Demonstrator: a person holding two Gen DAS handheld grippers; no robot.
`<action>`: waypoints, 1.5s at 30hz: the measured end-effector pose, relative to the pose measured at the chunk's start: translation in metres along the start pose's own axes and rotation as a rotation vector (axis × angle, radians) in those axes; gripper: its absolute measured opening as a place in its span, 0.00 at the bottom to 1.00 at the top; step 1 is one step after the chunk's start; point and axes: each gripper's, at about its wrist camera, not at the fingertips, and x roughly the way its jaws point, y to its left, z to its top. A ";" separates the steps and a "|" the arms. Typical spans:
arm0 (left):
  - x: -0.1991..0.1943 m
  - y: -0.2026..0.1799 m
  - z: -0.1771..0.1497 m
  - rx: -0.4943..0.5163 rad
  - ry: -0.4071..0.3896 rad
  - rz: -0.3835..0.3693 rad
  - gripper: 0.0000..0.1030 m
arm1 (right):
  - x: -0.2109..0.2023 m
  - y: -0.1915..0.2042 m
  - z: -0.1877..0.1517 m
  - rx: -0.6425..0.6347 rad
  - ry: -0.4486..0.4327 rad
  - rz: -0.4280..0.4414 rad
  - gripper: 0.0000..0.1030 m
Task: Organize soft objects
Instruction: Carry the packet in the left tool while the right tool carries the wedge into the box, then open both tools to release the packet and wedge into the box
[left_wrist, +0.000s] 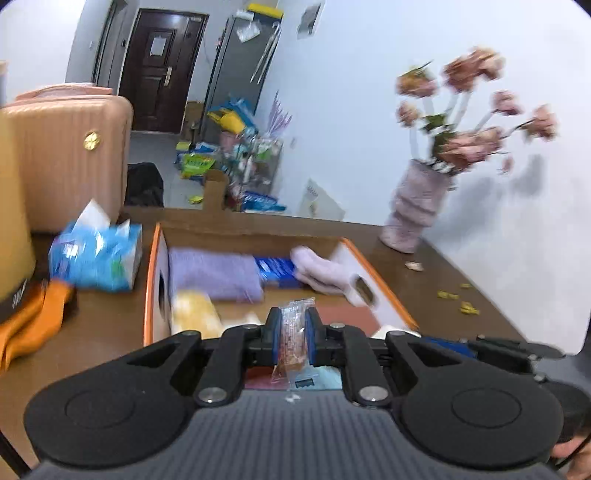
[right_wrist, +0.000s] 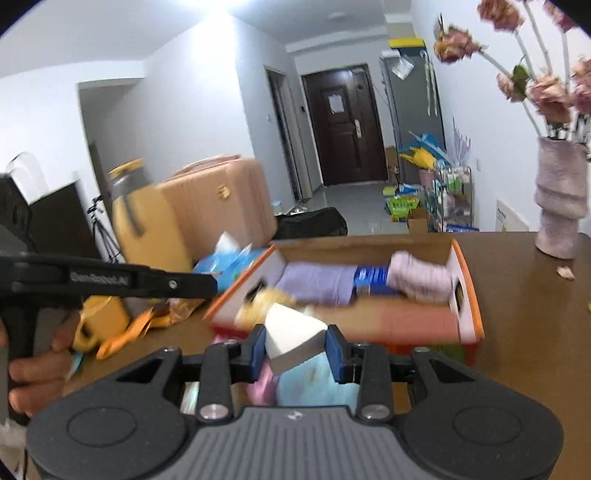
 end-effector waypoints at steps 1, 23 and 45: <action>0.020 0.006 0.012 -0.015 0.023 0.016 0.13 | 0.018 -0.007 0.014 0.025 0.015 0.005 0.33; 0.130 0.070 0.033 -0.072 0.173 0.152 0.47 | 0.217 -0.054 0.044 0.222 0.332 0.001 0.44; -0.079 -0.003 -0.023 0.278 -0.187 0.344 0.83 | -0.029 -0.013 0.050 -0.204 -0.025 -0.282 0.81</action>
